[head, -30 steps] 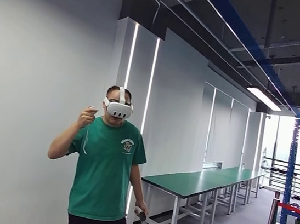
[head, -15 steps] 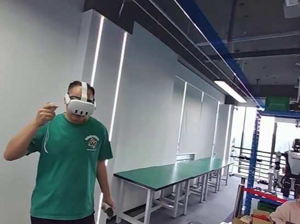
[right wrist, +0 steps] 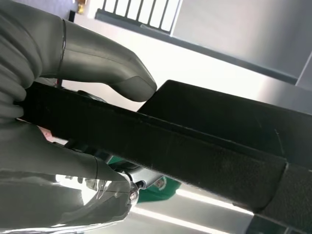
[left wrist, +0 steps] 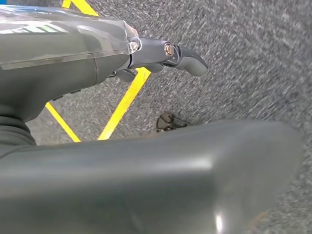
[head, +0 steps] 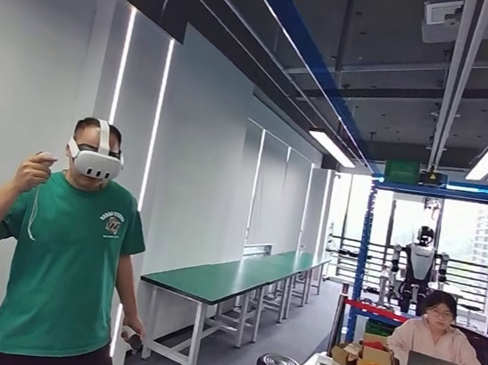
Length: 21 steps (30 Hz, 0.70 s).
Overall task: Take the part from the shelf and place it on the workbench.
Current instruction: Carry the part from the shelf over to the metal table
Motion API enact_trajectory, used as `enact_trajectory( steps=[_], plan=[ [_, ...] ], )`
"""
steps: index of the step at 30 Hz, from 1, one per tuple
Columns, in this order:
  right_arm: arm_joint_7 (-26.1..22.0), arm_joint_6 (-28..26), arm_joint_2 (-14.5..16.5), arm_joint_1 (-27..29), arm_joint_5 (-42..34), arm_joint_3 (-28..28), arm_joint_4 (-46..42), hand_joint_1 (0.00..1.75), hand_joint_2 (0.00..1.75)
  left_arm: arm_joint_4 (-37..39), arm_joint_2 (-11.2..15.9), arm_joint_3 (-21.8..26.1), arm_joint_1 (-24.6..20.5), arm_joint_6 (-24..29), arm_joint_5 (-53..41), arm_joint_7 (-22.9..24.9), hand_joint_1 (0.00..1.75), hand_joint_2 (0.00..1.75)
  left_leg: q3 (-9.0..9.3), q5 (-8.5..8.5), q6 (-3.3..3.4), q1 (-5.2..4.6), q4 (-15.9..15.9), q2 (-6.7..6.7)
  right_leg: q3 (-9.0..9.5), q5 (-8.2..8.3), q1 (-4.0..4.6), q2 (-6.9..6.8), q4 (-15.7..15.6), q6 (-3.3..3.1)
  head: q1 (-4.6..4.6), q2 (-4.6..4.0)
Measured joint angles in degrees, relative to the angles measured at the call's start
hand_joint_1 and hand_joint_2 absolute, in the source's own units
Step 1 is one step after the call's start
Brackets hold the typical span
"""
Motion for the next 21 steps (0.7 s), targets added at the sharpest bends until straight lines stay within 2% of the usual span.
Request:
enact_trajectory(
  steps=[1,2,3,4,6,7,8,10,12,14,15,16,17,18,19,20,21],
  plan=[
    [0.01,0.15,-0.02,0.03,-0.12,-0.10,0.07,1.75,1.75,0.00,-0.03,0.01,0.03,-0.03,0.04,0.09,0.00,1.75,0.07,-0.13,0.00,0.01,0.01,0.55,-1.55,-0.65,-0.15,-0.22,2.75,0.21,0.00,0.00],
    [0.01,0.31,-0.05,0.04,-0.22,-0.23,0.13,1.75,1.75,0.00,-0.08,0.01,0.03,-0.08,0.09,0.14,0.00,1.75,0.21,-0.28,-0.08,0.02,0.01,1.06,-2.10,-0.16,-0.26,-0.39,3.46,0.38,0.00,0.00],
    [0.01,0.45,-0.09,0.03,-0.31,-0.40,0.19,1.75,1.75,0.00,-0.14,0.02,-0.02,-0.11,0.12,0.19,0.00,1.75,0.46,-0.47,-0.17,0.03,0.01,1.53,-1.46,1.40,-0.35,-0.61,1.82,0.47,0.00,0.00],
    [0.01,0.54,-0.14,0.00,-0.38,-0.59,0.20,1.75,1.75,0.00,-0.22,0.02,-0.07,-0.15,0.12,0.27,0.00,1.75,0.81,-0.69,-0.31,0.04,0.00,1.95,0.23,3.67,-0.38,-1.15,-1.83,0.45,0.00,0.00],
    [0.01,0.64,-0.26,-0.11,-0.48,-0.91,0.20,1.75,1.75,0.00,-0.34,0.02,-0.14,-0.15,0.12,0.48,0.00,1.75,1.45,-1.18,-0.74,-0.10,-0.03,2.68,3.89,6.95,-0.01,-3.34,-9.46,-0.05,0.01,0.00],
    [0.01,0.66,-0.30,-0.16,-0.52,-1.03,0.20,1.75,1.75,0.00,-0.39,0.02,-0.16,-0.15,0.12,0.58,0.00,1.75,1.67,-1.37,-1.03,-0.21,-0.07,3.02,4.85,7.55,0.26,-4.11,-11.60,-0.45,0.01,0.01],
    [0.01,0.69,-0.35,-0.16,-0.58,-1.13,0.21,1.75,1.75,0.00,-0.46,0.02,-0.17,-0.15,0.12,0.63,0.00,1.75,1.82,-1.50,-1.33,-0.31,-0.17,3.42,5.09,7.46,0.52,-4.38,-12.33,-0.85,0.01,0.01],
    [0.01,0.79,-0.45,-0.07,-0.71,-1.33,0.18,1.75,1.75,0.00,-0.60,0.02,-0.23,-0.15,0.12,0.69,0.00,1.75,2.29,-1.74,-2.01,-0.30,-0.51,4.20,5.06,7.53,0.57,-3.28,-12.62,-1.63,0.02,0.03],
    [-0.04,0.93,-0.54,-0.04,-0.86,-1.53,0.08,1.75,1.75,0.00,-0.70,0.02,-0.36,-0.16,0.12,0.67,0.00,1.75,2.15,-3.00,-2.44,-0.15,0.74,3.27,5.46,7.78,0.33,-2.33,-13.22,-2.44,0.03,0.03],
    [-0.08,1.04,-0.55,0.01,-1.05,-1.67,0.02,1.75,1.75,0.00,-0.76,0.02,-0.35,-0.20,0.11,0.66,0.00,1.75,-0.53,-6.14,-2.46,-0.10,6.60,1.31,5.74,7.82,0.25,-1.39,-13.53,-3.03,0.04,0.02],
    [-0.08,1.09,-0.56,0.09,-1.11,-1.74,0.05,1.75,1.75,0.00,-0.78,0.03,-0.23,-0.21,0.10,0.67,0.00,1.75,-2.62,-7.77,-2.44,-0.14,10.62,0.78,5.78,7.77,0.31,-0.78,-13.51,-3.20,0.04,0.02],
    [-0.08,1.14,-0.56,0.24,-1.19,-1.80,0.08,1.75,1.75,0.00,-0.79,0.03,-0.09,-0.22,0.10,0.68,0.00,1.75,-4.48,-8.71,-2.42,-0.17,13.91,0.53,5.85,7.69,0.38,-0.11,-13.49,-3.29,0.04,0.02],
    [-0.08,1.20,-0.57,0.39,-1.25,-1.88,0.10,1.75,1.75,0.00,-0.79,0.04,0.03,-0.22,0.10,0.69,0.00,1.75,-5.58,-8.52,-2.39,-0.20,15.43,0.41,5.97,7.61,0.43,0.61,-13.46,-3.33,0.04,0.02],
    [-0.09,1.29,-0.57,0.54,-1.28,-1.97,0.13,1.75,1.75,0.00,-0.79,0.04,0.10,-0.21,0.10,0.69,0.00,1.75,-5.60,-7.09,-2.30,-0.22,14.58,0.30,6.17,7.50,0.45,1.34,-13.42,-3.30,0.04,0.02],
    [-0.11,1.43,-0.58,0.68,-1.33,-2.05,0.13,1.75,1.75,0.00,-0.79,0.04,0.10,-0.21,0.10,0.69,0.00,1.75,-4.63,-4.77,-2.16,-0.21,11.68,0.04,6.42,7.32,0.45,2.01,-13.35,-3.21,0.04,0.01],
    [-0.14,1.55,-0.59,0.80,-1.38,-2.13,0.13,1.75,1.75,0.00,-0.79,0.04,0.08,-0.20,0.10,0.69,0.00,1.75,-3.23,-2.36,-1.99,-0.16,7.86,-0.74,6.61,7.09,0.43,2.63,-13.20,-3.05,0.04,0.01],
    [-0.17,1.68,-0.61,0.88,-1.42,-2.19,0.13,1.75,1.75,0.00,-0.79,0.04,0.04,-0.22,0.11,0.69,0.00,1.75,-1.86,-0.68,-1.83,-0.04,4.38,-1.80,6.64,6.82,0.51,3.20,-12.90,-2.81,0.04,0.00]
  ],
)
